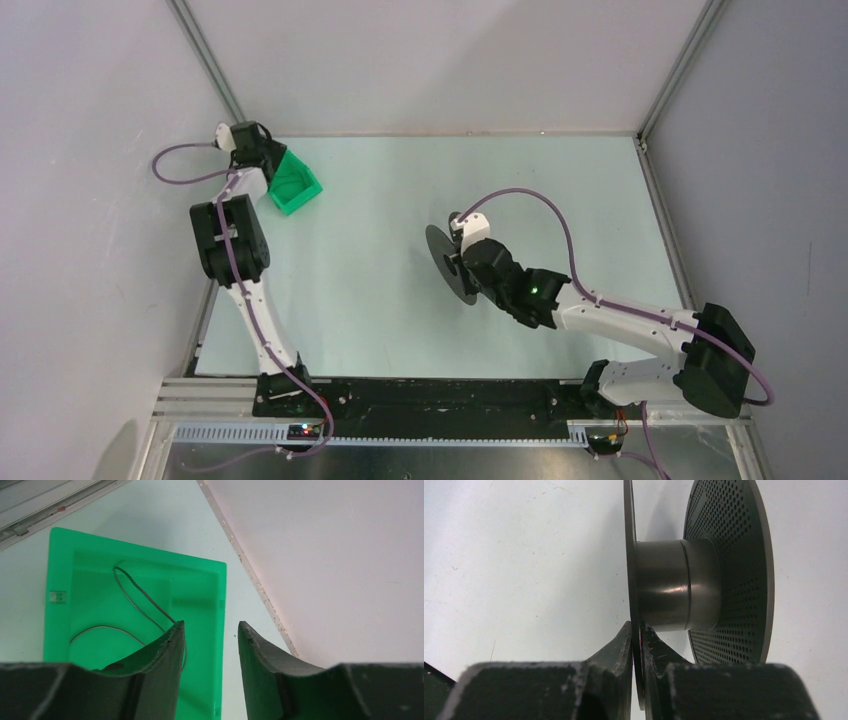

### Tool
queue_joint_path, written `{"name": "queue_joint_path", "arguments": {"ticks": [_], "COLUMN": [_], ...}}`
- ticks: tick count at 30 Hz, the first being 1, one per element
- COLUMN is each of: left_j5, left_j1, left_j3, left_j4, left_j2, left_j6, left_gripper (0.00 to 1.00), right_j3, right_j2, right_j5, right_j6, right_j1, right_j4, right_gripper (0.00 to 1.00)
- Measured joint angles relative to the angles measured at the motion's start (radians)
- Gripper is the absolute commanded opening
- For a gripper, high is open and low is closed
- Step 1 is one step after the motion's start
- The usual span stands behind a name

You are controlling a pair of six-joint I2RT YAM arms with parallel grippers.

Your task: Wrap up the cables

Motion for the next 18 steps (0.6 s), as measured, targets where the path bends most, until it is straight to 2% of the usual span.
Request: {"name": "queue_joint_path", "arguments": {"ticks": [12,18], "left_j5": [-0.005,-0.008], "left_j1": [0.009,0.013], "left_j3": [0.000,-0.010], "left_j4": [0.006,0.006], "left_j2": [0.024,0.034], "left_j6": [-0.024,-0.041], "left_gripper": [0.42,0.43], "right_j3": [-0.011,-0.011], "right_j2": [-0.010,-0.010], "right_j5": [-0.024,-0.024], "right_j6": [0.000,0.000], "right_j1": [-0.011,-0.011], "right_j4": [0.008,0.010], "right_gripper": [0.13,0.13]}}
